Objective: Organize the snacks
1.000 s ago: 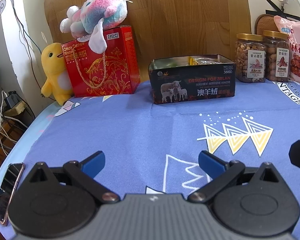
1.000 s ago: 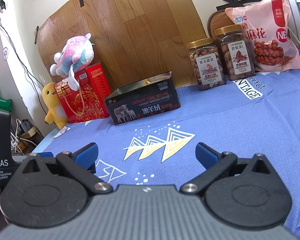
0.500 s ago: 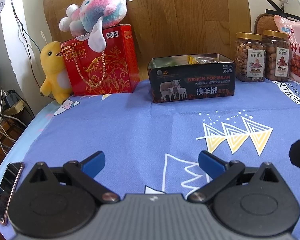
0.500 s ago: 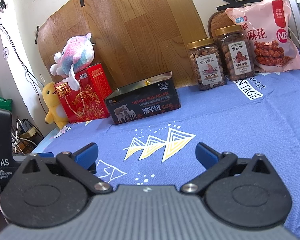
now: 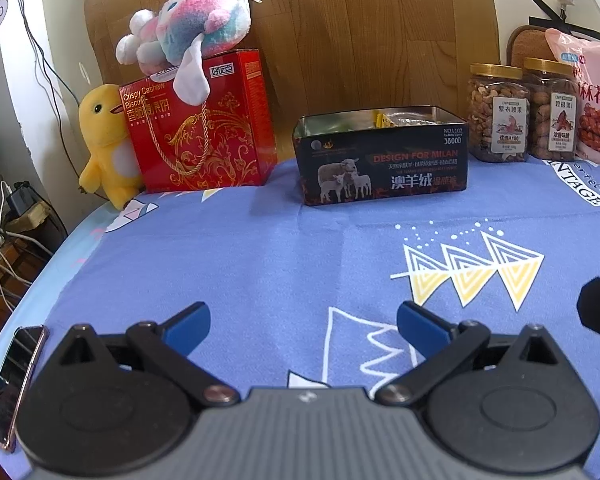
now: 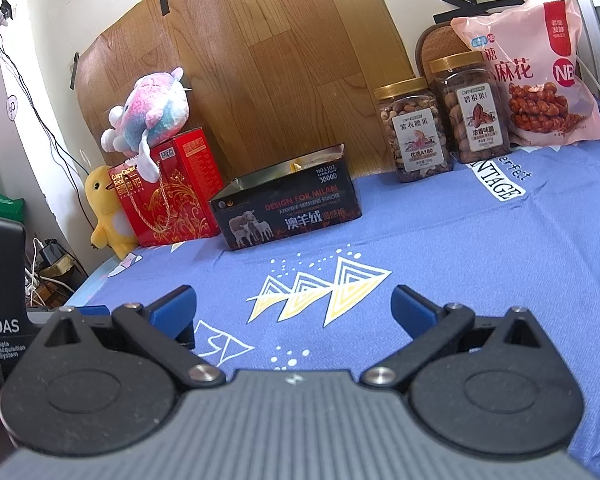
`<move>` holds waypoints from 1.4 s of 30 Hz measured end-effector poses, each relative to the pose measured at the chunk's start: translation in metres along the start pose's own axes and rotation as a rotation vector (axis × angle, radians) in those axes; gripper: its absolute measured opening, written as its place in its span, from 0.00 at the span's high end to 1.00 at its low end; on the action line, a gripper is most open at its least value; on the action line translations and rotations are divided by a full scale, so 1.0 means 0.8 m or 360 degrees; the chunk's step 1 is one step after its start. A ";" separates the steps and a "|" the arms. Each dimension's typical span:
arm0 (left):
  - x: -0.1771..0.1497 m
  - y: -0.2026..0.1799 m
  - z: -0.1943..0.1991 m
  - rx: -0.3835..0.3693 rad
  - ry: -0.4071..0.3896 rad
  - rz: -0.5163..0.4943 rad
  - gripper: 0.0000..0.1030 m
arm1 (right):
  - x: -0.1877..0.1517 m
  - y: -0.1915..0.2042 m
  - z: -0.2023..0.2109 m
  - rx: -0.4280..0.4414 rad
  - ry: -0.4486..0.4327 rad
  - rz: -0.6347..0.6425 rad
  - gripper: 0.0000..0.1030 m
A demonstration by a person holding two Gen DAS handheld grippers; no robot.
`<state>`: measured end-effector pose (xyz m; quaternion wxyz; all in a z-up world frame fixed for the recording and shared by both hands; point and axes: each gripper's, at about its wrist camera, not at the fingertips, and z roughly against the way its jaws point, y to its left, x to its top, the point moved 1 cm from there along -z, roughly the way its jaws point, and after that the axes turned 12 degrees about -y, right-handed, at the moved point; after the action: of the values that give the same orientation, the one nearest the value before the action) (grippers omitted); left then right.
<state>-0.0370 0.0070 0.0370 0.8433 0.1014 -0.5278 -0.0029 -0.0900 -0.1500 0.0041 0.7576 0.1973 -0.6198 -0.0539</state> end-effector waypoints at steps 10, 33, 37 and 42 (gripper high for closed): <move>0.000 0.001 0.000 0.0000 0.0001 0.0000 0.00 | -0.002 0.001 0.000 0.0000 0.0003 -0.0002 0.00; -0.001 0.001 0.001 -0.0002 0.0002 0.0000 0.00 | 0.000 0.000 0.002 -0.0001 -0.0003 -0.0009 0.00; 0.000 0.001 0.001 -0.0003 0.0003 -0.0001 0.00 | 0.000 0.000 0.002 0.0000 -0.0004 -0.0008 0.00; -0.001 0.001 0.001 -0.0001 0.0003 -0.0001 0.00 | 0.001 0.000 0.003 -0.0003 -0.0003 -0.0013 0.00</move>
<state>-0.0381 0.0074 0.0364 0.8437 0.1014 -0.5271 -0.0034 -0.0921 -0.1509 0.0051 0.7569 0.1990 -0.6197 -0.0579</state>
